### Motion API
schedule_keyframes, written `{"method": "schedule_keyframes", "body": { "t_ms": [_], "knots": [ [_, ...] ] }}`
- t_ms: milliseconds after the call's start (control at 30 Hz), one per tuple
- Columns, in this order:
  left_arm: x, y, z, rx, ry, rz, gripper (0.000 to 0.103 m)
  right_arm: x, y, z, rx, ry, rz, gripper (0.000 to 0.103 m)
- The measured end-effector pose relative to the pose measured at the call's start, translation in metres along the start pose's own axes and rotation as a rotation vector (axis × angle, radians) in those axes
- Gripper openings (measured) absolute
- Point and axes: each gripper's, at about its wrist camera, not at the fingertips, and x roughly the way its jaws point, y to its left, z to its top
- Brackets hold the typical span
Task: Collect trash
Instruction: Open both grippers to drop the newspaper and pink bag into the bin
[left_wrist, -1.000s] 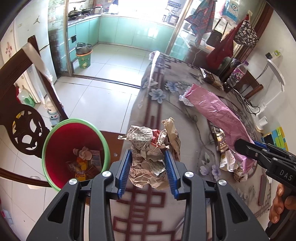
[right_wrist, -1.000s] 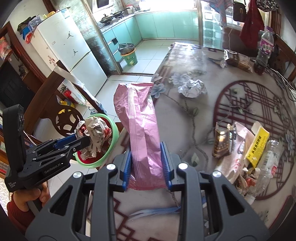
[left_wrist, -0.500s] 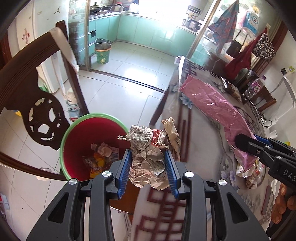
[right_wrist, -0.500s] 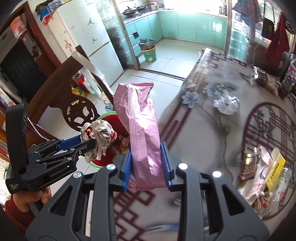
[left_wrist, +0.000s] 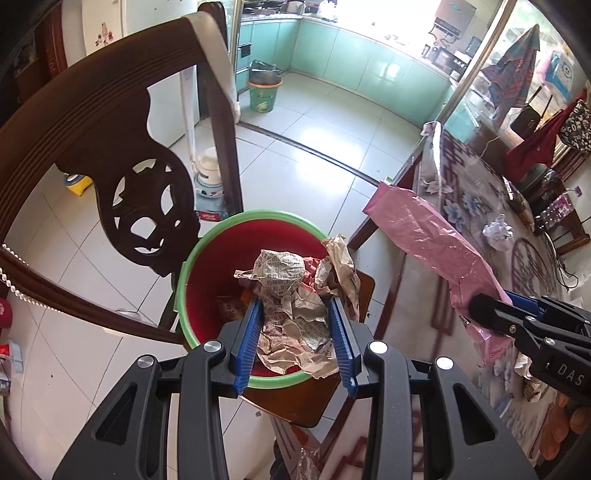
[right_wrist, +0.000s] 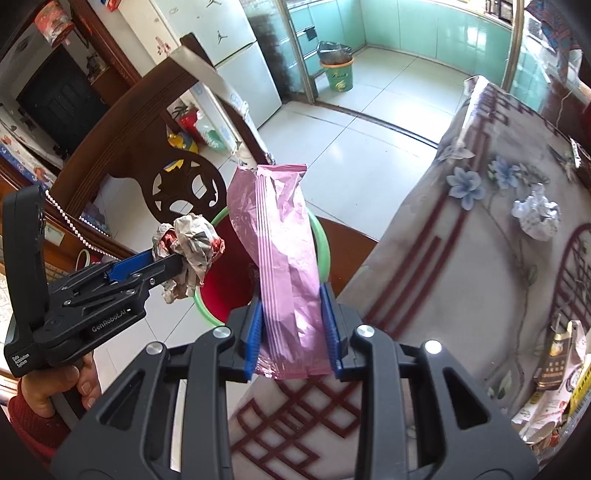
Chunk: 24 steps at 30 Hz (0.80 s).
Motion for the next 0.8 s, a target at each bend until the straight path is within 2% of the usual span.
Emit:
{"method": "schedule_keyframes", "body": {
  "t_ms": [600,700,767,800],
  "knots": [
    [0.014,0.02,0.018,-0.012,0.002,0.032,0.036,0.024,0.015,0.016,-0.032,0.033,0.004,0.029],
    [0.015,0.02,0.021,-0.014,-0.003,0.039,0.042,0.025,0.016,0.018,-0.032,0.029,0.002,0.03],
    [0.015,0.021,0.022,-0.027,-0.014,0.055,0.052,0.024,0.016,0.019,-0.029,0.018,-0.001,0.045],
    [0.014,0.022,0.023,-0.033,-0.02,0.052,0.054,0.024,0.015,0.02,-0.027,0.016,-0.001,0.047]
  ]
}}
